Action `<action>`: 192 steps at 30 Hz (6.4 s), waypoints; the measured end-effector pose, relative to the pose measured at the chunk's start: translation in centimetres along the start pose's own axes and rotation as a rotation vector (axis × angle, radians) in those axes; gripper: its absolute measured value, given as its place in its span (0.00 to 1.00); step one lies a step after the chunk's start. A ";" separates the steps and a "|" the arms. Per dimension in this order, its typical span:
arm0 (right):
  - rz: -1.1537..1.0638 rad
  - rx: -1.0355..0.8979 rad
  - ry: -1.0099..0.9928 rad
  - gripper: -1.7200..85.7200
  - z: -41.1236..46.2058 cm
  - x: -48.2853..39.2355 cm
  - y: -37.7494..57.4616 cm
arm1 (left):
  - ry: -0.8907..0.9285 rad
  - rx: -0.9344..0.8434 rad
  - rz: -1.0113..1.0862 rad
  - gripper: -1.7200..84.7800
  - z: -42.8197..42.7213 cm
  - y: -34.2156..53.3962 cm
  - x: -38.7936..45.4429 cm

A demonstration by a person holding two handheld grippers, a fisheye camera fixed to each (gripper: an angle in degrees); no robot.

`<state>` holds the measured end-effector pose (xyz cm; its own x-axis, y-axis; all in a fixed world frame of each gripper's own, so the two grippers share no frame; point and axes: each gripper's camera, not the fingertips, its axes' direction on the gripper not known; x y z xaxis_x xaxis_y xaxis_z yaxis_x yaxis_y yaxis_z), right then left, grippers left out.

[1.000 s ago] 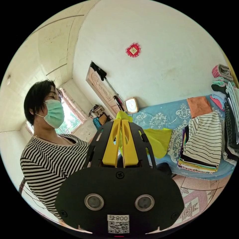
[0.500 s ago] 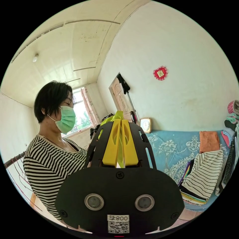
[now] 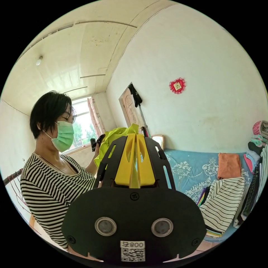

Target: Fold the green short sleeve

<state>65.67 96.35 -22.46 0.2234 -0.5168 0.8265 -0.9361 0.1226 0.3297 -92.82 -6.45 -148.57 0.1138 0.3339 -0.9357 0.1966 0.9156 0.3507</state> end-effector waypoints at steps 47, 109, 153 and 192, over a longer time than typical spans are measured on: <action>0.577 -1.018 0.351 0.06 28.3 70.2 38.7 | -0.464 -0.985 -0.873 0.14 4.2 24.9 -52.7; -0.152 -1.115 0.811 0.03 43.9 77.5 47.8 | -0.756 -0.953 -0.627 0.04 14.1 4.4 -84.0; 0.532 -1.017 0.618 0.05 20.6 91.8 45.4 | -0.715 -0.866 -0.549 0.07 12.6 8.1 -90.8; 0.284 -0.926 0.708 0.03 43.4 104.8 41.9 | -0.684 -0.931 -0.210 0.08 35.3 22.6 -116.8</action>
<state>38.04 10.58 58.14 0.4117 0.1725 0.8949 -0.4902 0.8697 0.0579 -67.30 -32.68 -30.00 0.7193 0.2265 -0.6568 -0.4822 0.8433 -0.2372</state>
